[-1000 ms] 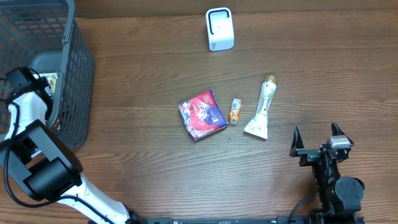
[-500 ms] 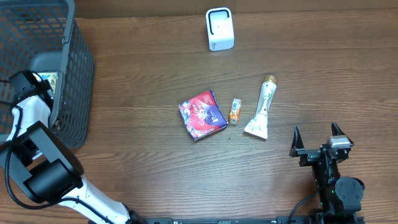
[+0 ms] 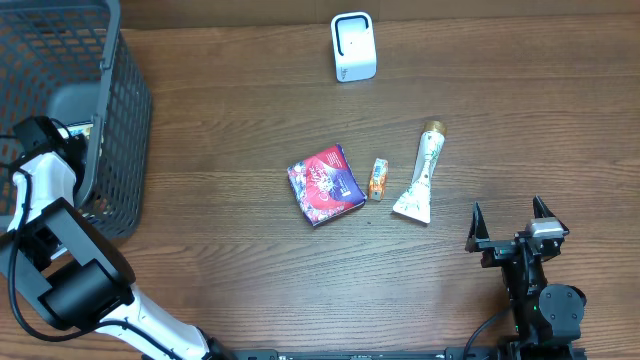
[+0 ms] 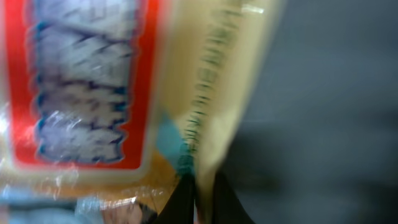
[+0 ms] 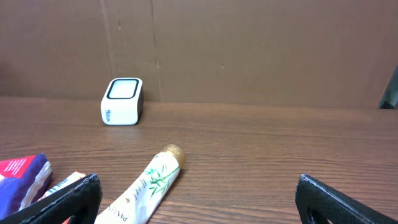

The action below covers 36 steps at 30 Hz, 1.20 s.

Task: Scan the item barcode

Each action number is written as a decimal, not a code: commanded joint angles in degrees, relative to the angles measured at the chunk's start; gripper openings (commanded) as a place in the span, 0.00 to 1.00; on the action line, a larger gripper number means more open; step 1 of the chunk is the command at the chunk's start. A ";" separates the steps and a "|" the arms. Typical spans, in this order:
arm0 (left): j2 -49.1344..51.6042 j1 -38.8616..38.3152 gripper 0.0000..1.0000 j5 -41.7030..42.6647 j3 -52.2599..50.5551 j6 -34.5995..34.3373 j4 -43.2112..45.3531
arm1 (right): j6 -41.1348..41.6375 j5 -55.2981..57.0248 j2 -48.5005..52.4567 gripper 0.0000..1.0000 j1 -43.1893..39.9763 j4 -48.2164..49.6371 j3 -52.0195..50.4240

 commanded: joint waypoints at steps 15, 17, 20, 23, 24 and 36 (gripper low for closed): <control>-8.11 -0.74 1.00 0.42 2.47 -14.53 11.32 | -0.07 0.28 -0.57 1.00 0.07 0.31 -0.57; -7.32 -0.74 1.00 -2.27 2.34 -14.58 11.72 | -0.07 0.28 -0.57 1.00 0.07 0.31 -0.57; -4.92 -0.74 1.00 -6.97 2.32 -14.58 11.72 | -0.09 0.28 -0.57 1.00 0.07 0.31 -0.57; -1.33 -0.74 1.00 -8.98 2.32 -14.58 12.33 | -0.07 0.28 -0.57 1.00 0.07 0.31 -0.57; -0.28 -0.74 1.00 -8.94 2.32 -14.58 12.33 | -0.07 0.28 -0.57 1.00 0.07 0.31 -0.57; 7.28 -0.74 0.93 -9.20 2.32 -14.56 12.11 | -0.09 0.28 -0.57 1.00 0.04 0.31 -0.57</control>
